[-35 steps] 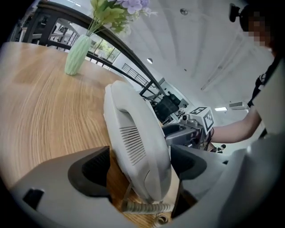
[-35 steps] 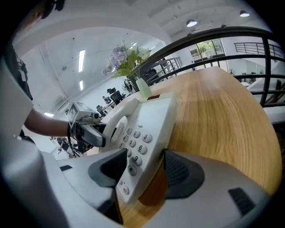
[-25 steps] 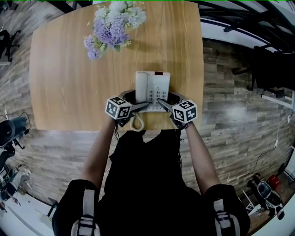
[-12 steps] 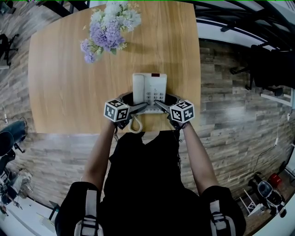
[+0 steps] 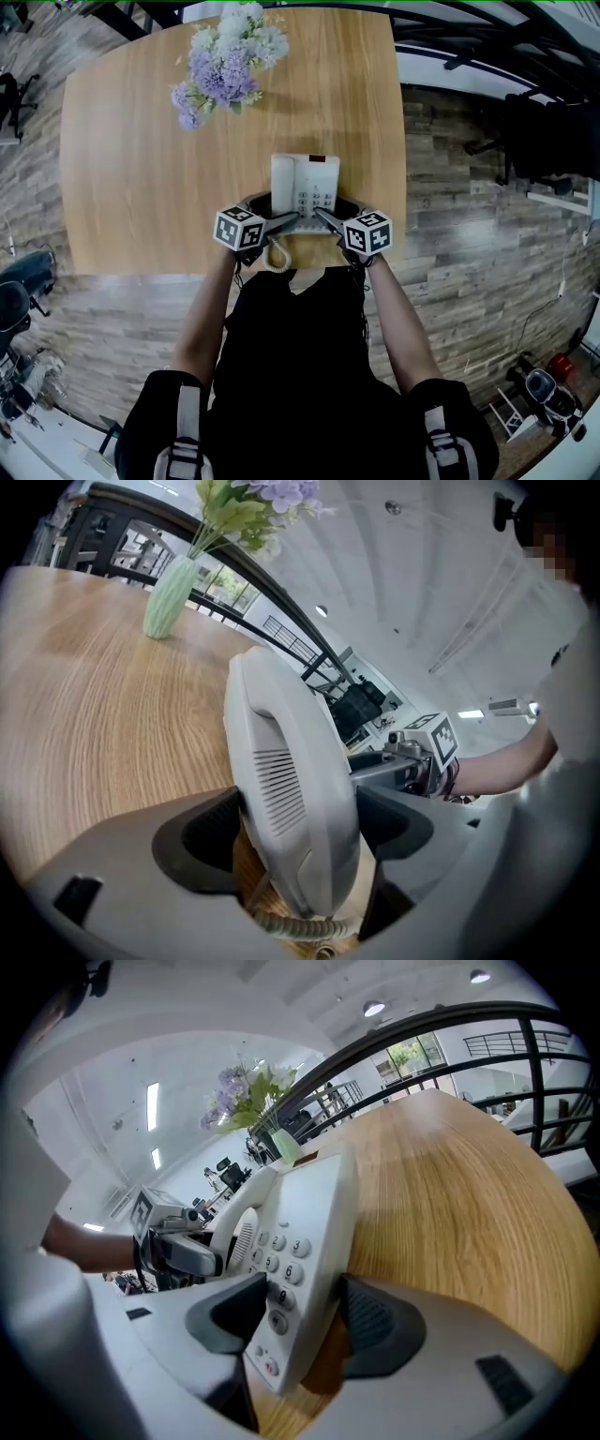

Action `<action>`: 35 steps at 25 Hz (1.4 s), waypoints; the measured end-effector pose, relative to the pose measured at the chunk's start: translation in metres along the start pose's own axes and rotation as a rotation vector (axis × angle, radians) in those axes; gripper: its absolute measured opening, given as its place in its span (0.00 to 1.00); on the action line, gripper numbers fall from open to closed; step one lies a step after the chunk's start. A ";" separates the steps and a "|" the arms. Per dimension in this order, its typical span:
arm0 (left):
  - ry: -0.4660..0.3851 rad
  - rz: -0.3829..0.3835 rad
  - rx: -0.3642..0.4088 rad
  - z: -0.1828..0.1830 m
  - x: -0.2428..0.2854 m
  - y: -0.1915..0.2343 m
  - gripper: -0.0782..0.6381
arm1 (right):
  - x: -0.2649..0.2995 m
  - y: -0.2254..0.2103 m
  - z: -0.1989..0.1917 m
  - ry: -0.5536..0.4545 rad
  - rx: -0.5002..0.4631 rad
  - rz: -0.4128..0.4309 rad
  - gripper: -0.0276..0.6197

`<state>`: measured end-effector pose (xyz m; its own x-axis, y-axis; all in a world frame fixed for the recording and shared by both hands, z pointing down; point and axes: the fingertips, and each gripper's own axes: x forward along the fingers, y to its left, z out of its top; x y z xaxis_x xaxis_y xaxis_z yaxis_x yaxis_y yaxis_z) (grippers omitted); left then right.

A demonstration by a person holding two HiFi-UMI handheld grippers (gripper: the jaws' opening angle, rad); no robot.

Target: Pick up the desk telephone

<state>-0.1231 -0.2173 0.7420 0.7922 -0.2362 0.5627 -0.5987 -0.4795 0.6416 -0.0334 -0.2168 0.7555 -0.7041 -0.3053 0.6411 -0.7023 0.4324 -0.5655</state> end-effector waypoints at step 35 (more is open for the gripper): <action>-0.077 -0.030 0.099 0.030 -0.055 -0.089 0.67 | -0.089 0.063 0.016 -0.210 -0.027 -0.043 0.43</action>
<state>-0.1100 -0.1869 0.6389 0.8185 -0.2833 0.4997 -0.5631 -0.5676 0.6006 -0.0171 -0.1763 0.6544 -0.6818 -0.4932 0.5403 -0.7312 0.4370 -0.5237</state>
